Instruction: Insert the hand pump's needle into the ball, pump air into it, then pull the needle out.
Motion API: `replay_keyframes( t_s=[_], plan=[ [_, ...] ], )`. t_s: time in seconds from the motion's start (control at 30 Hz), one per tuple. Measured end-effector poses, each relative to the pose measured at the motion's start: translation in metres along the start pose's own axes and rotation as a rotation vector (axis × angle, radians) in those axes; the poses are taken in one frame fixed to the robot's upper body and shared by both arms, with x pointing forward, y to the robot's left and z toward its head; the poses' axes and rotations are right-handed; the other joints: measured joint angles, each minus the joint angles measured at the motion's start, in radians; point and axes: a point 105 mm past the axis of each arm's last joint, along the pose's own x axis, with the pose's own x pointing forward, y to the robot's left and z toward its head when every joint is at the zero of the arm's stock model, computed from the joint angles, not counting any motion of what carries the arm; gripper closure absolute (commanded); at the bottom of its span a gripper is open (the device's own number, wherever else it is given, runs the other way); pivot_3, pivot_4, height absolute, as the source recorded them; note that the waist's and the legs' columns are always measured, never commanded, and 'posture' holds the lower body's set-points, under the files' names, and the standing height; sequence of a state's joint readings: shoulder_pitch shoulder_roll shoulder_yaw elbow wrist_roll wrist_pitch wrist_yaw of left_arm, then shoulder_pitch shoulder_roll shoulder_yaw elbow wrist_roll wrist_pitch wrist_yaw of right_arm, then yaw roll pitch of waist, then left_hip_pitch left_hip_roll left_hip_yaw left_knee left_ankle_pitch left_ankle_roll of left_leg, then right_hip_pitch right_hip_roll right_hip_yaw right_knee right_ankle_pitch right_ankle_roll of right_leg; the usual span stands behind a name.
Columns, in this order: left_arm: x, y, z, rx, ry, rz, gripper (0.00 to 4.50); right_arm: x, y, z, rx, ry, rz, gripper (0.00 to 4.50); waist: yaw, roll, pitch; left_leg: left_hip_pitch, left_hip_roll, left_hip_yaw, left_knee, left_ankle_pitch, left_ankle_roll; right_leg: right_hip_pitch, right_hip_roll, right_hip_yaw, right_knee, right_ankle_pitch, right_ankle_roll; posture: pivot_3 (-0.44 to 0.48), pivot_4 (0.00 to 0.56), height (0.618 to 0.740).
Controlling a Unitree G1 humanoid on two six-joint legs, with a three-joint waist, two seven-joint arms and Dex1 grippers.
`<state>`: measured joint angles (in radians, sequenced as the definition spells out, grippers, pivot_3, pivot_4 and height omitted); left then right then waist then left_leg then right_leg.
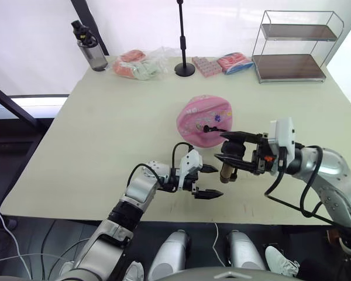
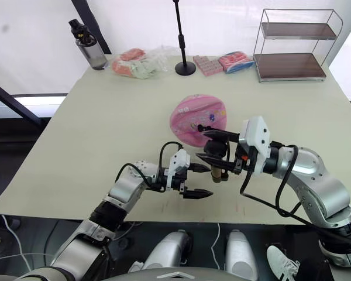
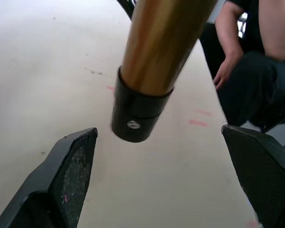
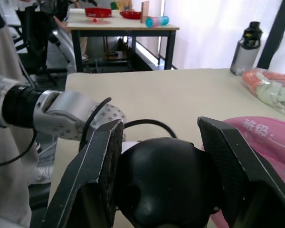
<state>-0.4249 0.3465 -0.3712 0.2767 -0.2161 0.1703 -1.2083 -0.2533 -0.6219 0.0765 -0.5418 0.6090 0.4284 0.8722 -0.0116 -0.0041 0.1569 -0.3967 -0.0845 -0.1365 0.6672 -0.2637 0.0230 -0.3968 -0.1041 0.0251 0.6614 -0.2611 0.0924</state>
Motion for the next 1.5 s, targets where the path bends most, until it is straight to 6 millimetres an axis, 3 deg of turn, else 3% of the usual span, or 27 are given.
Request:
replay_keyframes(
  t_s=[0.23, 0.67, 0.93, 1.03, 1.23, 1.5],
  plan=[
    [0.004, -0.004, -0.015, 0.042, 0.053, -0.065, 0.06, -0.002, 0.006, -0.008, -0.015, -0.003, 0.011, 2.48, 0.000, 0.000, 0.000, 0.000, 0.000, -0.001, 0.000, 0.000, 0.000, 0.000, 0.000, -0.001, 0.000, 0.000, 0.000, 0.000, 0.150, 0.736],
    [0.017, 0.001, -0.018, 0.059, 0.050, -0.090, 0.06, -0.003, 0.003, -0.029, 0.061, -0.008, -0.039, 2.48, 0.000, 0.000, 0.000, 0.000, 0.000, -0.001, 0.001, 0.000, 0.000, 0.000, 0.000, -0.001, 0.000, 0.000, 0.000, 0.000, 0.150, 0.736],
    [0.020, 0.003, -0.021, 0.057, 0.061, -0.085, 0.06, -0.007, 0.006, -0.032, 0.020, -0.032, -0.041, 2.48, -0.002, 0.000, 0.000, 0.000, 0.000, -0.001, 0.001, 0.000, 0.000, 0.000, 0.000, -0.001, 0.001, 0.000, 0.000, 0.000, 0.150, 0.736],
    [0.022, 0.004, -0.020, 0.054, 0.053, -0.075, 0.82, -0.008, 0.006, -0.033, 0.018, -0.036, -0.039, 2.48, -0.002, 0.000, 0.000, 0.000, 0.000, -0.001, 0.001, 0.000, 0.000, 0.000, 0.000, -0.001, 0.001, 0.000, 0.000, 0.000, 0.150, 0.736],
    [0.024, 0.008, -0.018, 0.052, 0.041, -0.034, 3.38, -0.008, 0.005, -0.033, 0.015, -0.043, -0.041, 2.48, -0.002, 0.000, 0.000, 0.000, 0.000, -0.001, 0.001, 0.000, 0.000, 0.000, 0.000, -0.001, 0.001, 0.000, 0.000, 0.000, 0.150, 0.736],
    [0.026, 0.008, -0.020, 0.097, 0.043, -0.001, 3.42, -0.009, 0.003, -0.033, 0.015, -0.046, -0.052, 2.48, 0.001, 0.000, 0.000, 0.000, 0.000, -0.001, 0.001, 0.000, 0.000, 0.001, 0.000, -0.001, 0.001, 0.000, 0.000, 0.000, 0.150, 0.736]
  ],
)
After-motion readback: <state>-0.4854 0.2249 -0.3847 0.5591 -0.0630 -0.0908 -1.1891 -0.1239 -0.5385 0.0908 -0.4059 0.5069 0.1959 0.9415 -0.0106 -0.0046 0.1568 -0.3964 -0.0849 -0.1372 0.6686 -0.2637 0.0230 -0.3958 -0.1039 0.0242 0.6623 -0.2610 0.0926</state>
